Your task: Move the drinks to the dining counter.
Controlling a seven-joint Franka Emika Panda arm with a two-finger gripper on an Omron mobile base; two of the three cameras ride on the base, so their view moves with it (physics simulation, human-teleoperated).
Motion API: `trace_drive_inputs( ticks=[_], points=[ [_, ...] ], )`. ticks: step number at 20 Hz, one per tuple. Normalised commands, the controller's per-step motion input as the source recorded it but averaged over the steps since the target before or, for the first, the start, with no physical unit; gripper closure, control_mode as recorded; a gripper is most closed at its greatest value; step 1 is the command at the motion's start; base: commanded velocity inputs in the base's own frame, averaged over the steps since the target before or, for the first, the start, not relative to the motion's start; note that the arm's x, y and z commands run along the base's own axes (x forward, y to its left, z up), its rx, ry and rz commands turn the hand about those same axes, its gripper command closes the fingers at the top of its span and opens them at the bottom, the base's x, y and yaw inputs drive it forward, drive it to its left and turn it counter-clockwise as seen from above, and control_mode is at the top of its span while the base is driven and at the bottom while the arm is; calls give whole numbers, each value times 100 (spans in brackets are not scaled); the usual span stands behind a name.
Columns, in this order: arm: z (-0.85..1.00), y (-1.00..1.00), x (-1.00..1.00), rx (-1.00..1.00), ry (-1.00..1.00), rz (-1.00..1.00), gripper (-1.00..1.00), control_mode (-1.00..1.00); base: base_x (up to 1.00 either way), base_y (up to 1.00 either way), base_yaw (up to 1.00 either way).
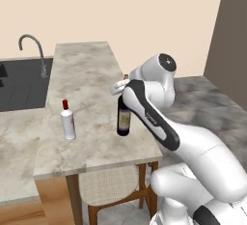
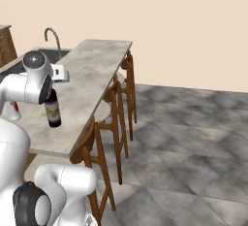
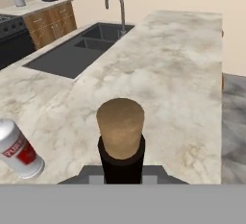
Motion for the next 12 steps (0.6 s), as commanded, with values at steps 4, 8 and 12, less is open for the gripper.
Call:
trace_drive_inputs(
  ticks=[4,8,12],
  points=[
    [-21,24,32,0,0,6,100,-100,0,0,0],
    [-9,3,26,0,0,2,100,-100,0,0,0],
    [0,2,20,0,0,1,100,-100,0,0,0]
  ],
)
